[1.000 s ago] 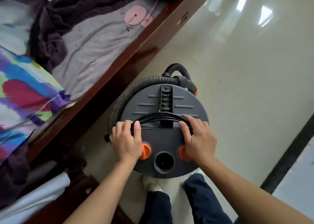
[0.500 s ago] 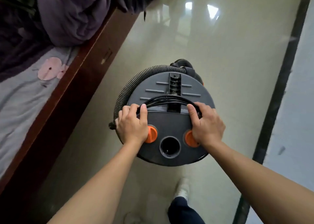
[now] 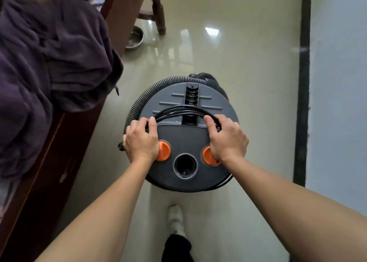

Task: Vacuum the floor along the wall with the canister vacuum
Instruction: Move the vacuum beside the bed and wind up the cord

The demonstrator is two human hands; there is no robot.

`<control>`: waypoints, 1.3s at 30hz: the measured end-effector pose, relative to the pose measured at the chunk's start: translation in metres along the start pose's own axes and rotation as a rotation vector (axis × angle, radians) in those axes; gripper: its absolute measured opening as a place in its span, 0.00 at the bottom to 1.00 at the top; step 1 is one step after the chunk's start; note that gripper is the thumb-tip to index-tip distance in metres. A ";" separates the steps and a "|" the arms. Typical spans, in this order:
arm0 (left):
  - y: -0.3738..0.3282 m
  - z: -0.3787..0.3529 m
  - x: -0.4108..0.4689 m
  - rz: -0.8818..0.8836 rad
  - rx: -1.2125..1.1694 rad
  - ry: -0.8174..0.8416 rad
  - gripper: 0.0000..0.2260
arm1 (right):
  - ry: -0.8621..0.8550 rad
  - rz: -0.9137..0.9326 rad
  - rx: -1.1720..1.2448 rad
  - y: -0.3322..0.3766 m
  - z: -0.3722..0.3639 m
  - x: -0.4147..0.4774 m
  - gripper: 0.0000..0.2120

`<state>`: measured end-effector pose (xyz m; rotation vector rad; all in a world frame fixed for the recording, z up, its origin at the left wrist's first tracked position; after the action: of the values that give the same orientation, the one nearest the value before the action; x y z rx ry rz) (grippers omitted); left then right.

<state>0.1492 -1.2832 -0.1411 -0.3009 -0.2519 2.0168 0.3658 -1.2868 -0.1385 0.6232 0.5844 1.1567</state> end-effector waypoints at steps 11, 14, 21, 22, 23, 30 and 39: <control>-0.171 -0.024 0.205 -0.117 0.016 0.074 0.15 | -0.085 -0.080 -0.008 0.031 0.010 0.244 0.28; -0.217 -0.034 0.258 -0.109 0.016 0.072 0.15 | -0.083 -0.083 -0.024 0.036 0.014 0.313 0.26; -0.319 -0.053 0.372 -0.087 0.040 0.068 0.14 | -0.056 -0.073 -0.034 0.051 0.021 0.468 0.27; -0.332 -0.055 0.388 -0.074 0.041 0.061 0.14 | -0.036 -0.062 -0.035 0.055 0.023 0.491 0.27; -0.346 -0.057 0.403 -0.063 0.038 0.057 0.14 | -0.017 -0.052 -0.036 0.059 0.023 0.515 0.28; -0.427 -0.068 0.503 -0.002 0.047 0.038 0.18 | 0.055 -0.030 -0.056 0.081 0.025 0.659 0.22; -0.519 -0.084 0.641 0.107 0.025 0.020 0.19 | 0.116 0.032 -0.080 0.117 0.012 0.844 0.28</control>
<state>0.3352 -0.4753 -0.1271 -0.3244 -0.2016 2.1194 0.5480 -0.4547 -0.1309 0.5010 0.6256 1.2464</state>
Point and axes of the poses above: each hand's wrist, its own x-axis towards the middle knuckle, its own z-axis out of the back of the hand, y = z × x, the point moved 1 cm from there along x, towards the middle knuckle, and after that the axes turned 15 degrees about x, right-handed, at the moved point
